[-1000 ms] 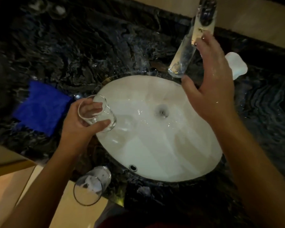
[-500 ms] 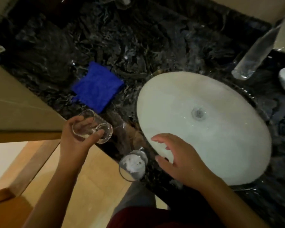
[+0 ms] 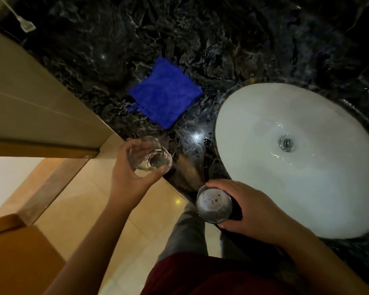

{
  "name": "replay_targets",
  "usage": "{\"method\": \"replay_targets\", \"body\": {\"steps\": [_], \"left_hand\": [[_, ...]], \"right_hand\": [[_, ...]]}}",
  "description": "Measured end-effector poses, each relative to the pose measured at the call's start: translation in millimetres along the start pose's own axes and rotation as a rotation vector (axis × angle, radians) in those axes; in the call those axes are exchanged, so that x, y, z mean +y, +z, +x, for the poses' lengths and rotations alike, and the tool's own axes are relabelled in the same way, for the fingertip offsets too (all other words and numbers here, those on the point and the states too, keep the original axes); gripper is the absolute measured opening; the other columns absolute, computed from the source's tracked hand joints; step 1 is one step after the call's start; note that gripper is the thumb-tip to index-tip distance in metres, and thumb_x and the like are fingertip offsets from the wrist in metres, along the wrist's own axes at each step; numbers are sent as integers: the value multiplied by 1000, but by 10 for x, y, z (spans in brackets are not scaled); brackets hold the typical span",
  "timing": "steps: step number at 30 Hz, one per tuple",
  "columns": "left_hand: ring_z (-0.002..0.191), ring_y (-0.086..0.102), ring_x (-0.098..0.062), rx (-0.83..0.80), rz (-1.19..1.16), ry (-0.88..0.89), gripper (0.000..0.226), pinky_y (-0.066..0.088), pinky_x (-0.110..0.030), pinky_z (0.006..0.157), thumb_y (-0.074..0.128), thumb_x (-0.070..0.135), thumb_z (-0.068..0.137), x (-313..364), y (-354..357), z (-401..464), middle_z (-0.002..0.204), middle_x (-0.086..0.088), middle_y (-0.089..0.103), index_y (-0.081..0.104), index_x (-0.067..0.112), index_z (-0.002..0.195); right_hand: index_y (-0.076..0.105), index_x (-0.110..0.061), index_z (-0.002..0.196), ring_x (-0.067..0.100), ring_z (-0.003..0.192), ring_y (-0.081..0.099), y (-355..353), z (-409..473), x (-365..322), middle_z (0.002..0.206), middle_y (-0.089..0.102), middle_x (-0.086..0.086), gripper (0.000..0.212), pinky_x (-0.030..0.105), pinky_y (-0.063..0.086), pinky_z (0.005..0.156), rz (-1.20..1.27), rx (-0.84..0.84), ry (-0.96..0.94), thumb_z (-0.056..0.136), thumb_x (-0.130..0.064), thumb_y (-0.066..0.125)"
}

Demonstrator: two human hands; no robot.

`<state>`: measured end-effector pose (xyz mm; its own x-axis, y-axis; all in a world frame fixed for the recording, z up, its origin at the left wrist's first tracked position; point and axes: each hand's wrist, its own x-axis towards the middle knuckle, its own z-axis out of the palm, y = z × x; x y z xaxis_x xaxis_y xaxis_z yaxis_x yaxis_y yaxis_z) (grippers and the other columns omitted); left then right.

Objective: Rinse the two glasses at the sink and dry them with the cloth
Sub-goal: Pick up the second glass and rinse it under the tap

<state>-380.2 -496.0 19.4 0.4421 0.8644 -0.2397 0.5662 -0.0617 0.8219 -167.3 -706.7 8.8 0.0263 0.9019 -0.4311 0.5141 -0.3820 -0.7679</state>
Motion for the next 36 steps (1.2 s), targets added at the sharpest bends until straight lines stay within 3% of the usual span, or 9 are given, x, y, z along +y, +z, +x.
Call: {"method": "replay_targets", "body": {"steps": [3,7,11,21,29,36], "left_hand": [[117,66,-4,-37,9,54,86,53,-26,100,97,40,65,37,51,-8,126,20,66,51,17,133],[121,66,-12,-58,-4,41,86,54,-38,105,90,45,66,-9,86,10,129,8,67,50,15,136],[123,65,-14,-66,25,55,89,53,-50,105,90,44,68,-31,113,24,133,1,66,48,13,139],[119,64,-3,-66,57,64,89,55,-43,103,89,47,67,30,168,-27,130,6,66,50,13,140],[117,63,0,-47,88,80,87,55,-45,101,96,30,69,27,183,12,129,6,65,50,12,140],[114,58,9,-80,147,121,84,53,-35,101,94,26,71,-23,183,37,123,23,58,49,11,140]], "right_hand": [[42,-53,144,-21,123,40,-9,-7,-39,136,45,-41,79,-3,32,94,4,8,22,74,-52,79],[42,-53,143,-10,128,47,-15,-20,-68,143,50,-34,79,12,43,99,12,13,23,74,-51,80],[42,-52,143,-11,128,46,-20,-17,-67,144,50,-32,81,16,45,101,-5,29,15,74,-46,83],[44,-48,145,-3,130,52,-32,10,-26,145,53,-28,81,31,50,104,-8,25,-15,74,-48,83],[40,-50,146,-1,131,52,-39,19,-11,146,52,-27,86,35,50,105,-21,15,-19,72,-47,83],[39,-51,145,-1,130,53,-40,29,0,146,53,-27,88,35,50,104,-19,3,-15,70,-47,84]]}}
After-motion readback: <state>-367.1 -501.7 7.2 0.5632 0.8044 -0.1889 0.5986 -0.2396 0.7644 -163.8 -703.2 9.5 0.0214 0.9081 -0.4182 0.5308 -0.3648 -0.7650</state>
